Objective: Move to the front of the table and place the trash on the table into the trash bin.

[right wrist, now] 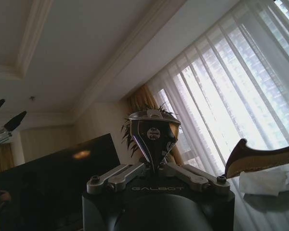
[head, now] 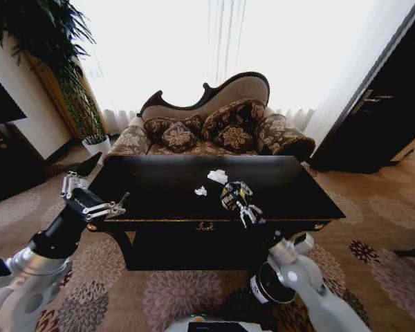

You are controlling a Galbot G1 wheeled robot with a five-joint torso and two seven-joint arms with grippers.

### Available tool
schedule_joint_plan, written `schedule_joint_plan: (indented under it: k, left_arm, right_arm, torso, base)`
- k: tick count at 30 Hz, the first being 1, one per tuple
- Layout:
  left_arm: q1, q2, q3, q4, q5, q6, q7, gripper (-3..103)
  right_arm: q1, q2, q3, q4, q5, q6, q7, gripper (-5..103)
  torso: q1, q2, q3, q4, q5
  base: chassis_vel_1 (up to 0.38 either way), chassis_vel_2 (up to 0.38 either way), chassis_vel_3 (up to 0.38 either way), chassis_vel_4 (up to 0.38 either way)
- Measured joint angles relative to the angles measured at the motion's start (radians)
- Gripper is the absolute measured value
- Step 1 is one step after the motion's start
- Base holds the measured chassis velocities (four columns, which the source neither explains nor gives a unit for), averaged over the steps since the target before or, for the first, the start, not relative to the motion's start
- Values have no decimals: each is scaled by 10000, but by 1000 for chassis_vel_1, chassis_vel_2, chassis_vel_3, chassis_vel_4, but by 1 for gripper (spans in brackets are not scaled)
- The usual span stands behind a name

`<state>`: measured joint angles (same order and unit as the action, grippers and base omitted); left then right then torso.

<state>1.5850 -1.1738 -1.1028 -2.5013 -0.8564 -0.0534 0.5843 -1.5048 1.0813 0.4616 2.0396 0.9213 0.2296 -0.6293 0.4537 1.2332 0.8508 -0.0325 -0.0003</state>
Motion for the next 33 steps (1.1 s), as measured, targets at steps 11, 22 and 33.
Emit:
schedule_joint_plan:
  k: [11, 22, 33]
  left_arm:
    - [12, -3, -111, 0, -143, 8, -32, 100]
    - [9, 69, -244, 4, -302, 2, -42, 100]
    - [-43, 117, -187, 11, -299, 8, -66, 100]
  right_arm:
    - [-287, 798, -468, -2744, -1853, 1416, -1915, 0]
    - [639, 627, -590, -6497, -3754, 1950, -1446, 0]
    - [1301, 543, -598, -8040, -4889, 1336, 711, 0]
  torso:
    - [0, 0, 0, 0, 2]
    - [2, 0, 1, 1, 2]
    - [2, 0, 1, 0, 2]
  base:
    - [0, 0, 0, 0]
    - [0, 0, 0, 0]
    - [0, 0, 0, 0]
